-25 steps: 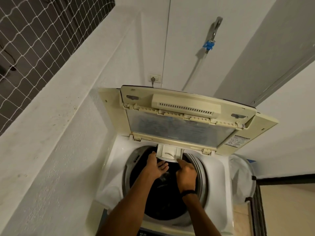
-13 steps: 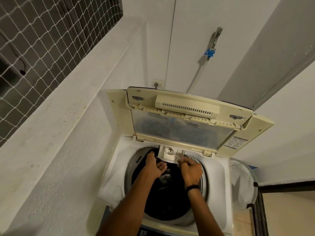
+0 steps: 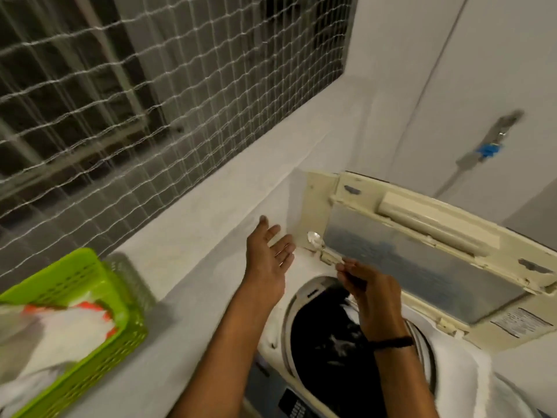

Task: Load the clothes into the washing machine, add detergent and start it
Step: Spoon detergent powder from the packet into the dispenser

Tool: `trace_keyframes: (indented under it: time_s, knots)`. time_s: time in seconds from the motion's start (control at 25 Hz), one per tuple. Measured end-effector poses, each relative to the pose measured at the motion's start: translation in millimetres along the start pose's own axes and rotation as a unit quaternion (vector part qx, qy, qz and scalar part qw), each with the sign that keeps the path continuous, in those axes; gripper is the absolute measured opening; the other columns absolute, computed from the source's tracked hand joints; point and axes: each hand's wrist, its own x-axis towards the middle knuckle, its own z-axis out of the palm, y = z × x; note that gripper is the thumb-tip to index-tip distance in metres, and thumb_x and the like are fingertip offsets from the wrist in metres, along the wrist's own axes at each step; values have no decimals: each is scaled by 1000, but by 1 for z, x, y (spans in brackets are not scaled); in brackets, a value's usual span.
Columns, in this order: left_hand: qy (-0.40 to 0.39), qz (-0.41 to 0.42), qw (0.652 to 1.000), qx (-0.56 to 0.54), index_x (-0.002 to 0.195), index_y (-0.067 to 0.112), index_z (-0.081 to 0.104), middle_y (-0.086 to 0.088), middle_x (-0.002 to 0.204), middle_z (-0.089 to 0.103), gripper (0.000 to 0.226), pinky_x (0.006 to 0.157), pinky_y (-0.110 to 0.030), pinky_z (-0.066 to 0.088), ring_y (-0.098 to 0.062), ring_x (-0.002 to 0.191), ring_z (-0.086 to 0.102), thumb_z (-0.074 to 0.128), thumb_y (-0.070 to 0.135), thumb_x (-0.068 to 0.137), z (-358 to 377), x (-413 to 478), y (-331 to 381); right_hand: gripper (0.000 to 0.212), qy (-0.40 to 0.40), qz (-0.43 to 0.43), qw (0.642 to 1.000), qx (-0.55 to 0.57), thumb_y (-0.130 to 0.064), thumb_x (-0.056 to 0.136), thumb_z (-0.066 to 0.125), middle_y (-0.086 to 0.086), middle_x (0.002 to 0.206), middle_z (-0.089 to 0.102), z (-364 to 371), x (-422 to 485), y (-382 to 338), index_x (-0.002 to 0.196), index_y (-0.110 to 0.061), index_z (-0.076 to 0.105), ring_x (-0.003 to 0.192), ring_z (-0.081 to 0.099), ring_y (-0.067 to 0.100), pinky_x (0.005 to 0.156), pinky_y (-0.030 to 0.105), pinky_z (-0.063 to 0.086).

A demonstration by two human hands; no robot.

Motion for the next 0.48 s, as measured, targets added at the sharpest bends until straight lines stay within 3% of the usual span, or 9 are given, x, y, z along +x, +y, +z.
trace_keyframes:
  time_s: [0.12, 0.28, 0.48]
  knots:
    - [-4, 92, 995, -29, 123, 14, 63, -14, 120, 70, 55, 101, -38, 47, -29, 116, 64, 50, 59, 94, -28, -60, 45, 16, -81, 5, 996, -32, 3, 85, 58, 18, 87, 73, 44, -28, -2, 94, 5, 71, 90, 70, 28, 77, 27, 58]
    - [13, 214, 974, -69, 130, 11, 61, -16, 122, 70, 58, 111, -43, 43, -32, 123, 61, 46, 55, 96, -76, -133, 92, 18, -195, 48, 976, -88, 1, 88, 57, 17, 91, 74, 99, -67, 5, 99, 3, 71, 84, 73, 21, 71, 21, 58]
    - [64, 384, 918, -72, 120, 14, 63, -18, 123, 69, 48, 102, -39, 47, -29, 111, 66, 42, 51, 98, -142, -204, 128, 19, -331, 47, 933, -134, 5, 89, 54, 19, 90, 75, 159, -102, 28, 100, 5, 70, 88, 73, 27, 71, 22, 58]
